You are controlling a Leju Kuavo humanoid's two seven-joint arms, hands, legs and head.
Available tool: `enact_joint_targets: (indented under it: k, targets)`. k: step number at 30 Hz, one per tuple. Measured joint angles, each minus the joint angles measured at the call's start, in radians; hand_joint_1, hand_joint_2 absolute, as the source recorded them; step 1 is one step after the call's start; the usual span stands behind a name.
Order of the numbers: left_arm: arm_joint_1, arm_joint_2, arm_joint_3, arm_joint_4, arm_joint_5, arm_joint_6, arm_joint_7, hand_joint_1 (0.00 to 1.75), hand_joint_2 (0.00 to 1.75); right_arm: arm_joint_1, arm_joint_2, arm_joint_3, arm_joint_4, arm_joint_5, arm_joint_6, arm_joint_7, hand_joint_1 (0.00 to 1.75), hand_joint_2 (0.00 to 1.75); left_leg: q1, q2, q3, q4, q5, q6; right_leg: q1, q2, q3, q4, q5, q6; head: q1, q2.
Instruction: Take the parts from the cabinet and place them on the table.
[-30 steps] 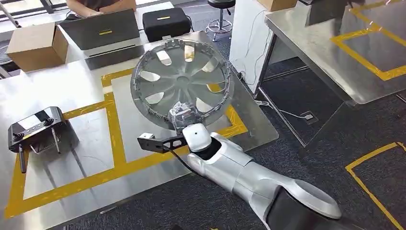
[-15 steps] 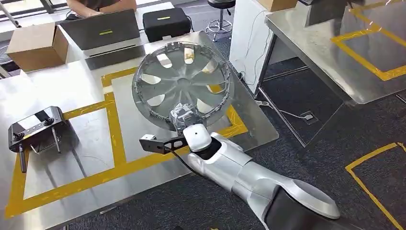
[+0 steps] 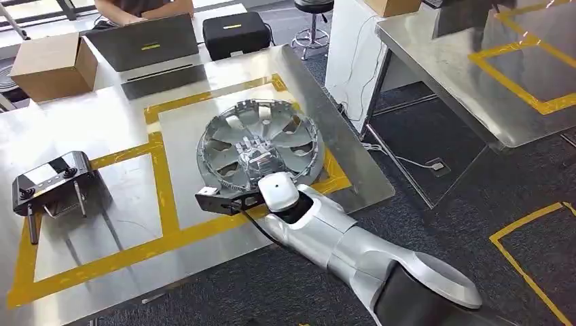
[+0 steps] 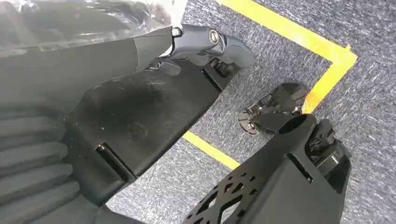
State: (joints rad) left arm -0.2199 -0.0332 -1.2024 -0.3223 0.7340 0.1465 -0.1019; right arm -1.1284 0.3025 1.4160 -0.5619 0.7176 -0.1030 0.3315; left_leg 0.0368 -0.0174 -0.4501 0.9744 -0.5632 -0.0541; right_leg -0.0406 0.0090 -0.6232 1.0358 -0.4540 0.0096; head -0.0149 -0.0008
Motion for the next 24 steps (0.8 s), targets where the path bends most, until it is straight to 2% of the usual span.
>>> enact_joint_targets:
  k: [7, 10, 14, 18, 24]
  targets:
    - [0.0, -0.003, 0.004, 0.0, -0.016, -0.006, -0.003, 0.0, 0.0, 0.0, 0.0, -0.005, 0.0, -0.005, -0.004, -0.001, 0.0, 0.0, 0.0, 0.0, 0.0, 0.001, 0.0, 0.0, 0.0, 0.0, 0.0, 0.0, 0.0, 0.0, 0.0, 0.0]
    - [-0.001, -0.004, 0.005, 0.0, -0.017, -0.007, -0.003, 0.0, 0.0, -0.001, -0.002, -0.018, -0.001, -0.065, -0.014, -0.008, 0.0, 0.0, 0.0, 0.0, 0.0, 0.002, 0.0, 0.0, 0.0, 0.0, 0.0, 0.0, 0.0, 0.0, 0.0, 0.0]
    - [-0.002, -0.005, 0.015, 0.0, -0.021, -0.007, -0.005, 0.0, 0.0, -0.004, -0.024, -0.057, -0.037, -0.226, -0.026, -0.018, 0.0, 0.0, 0.0, 0.0, 0.0, 0.002, 0.0, 0.0, 0.0, 0.0, 0.0, 0.0, 0.001, 0.001, 0.0, 0.0]
    - [-0.001, -0.005, 0.027, 0.002, -0.033, -0.007, -0.014, 0.0, 0.0, -0.018, -0.08, -0.107, -0.139, -0.419, -0.042, -0.001, 0.0, 0.0, 0.0, 0.0, -0.001, 0.003, 0.0, 0.0, 0.0, 0.0, 0.0, 0.0, 0.001, 0.001, 0.0, 0.0]
    - [0.009, -0.002, 0.047, 0.005, -0.034, -0.005, -0.029, 0.0, 0.0, -0.061, -0.195, -0.193, -0.377, -0.711, -0.153, 0.013, 0.0, 0.0, -0.001, 0.0, -0.001, 0.005, 0.0, 0.0, 0.0, 0.0, 0.0, 0.0, 0.002, 0.0, 0.0, 0.0]
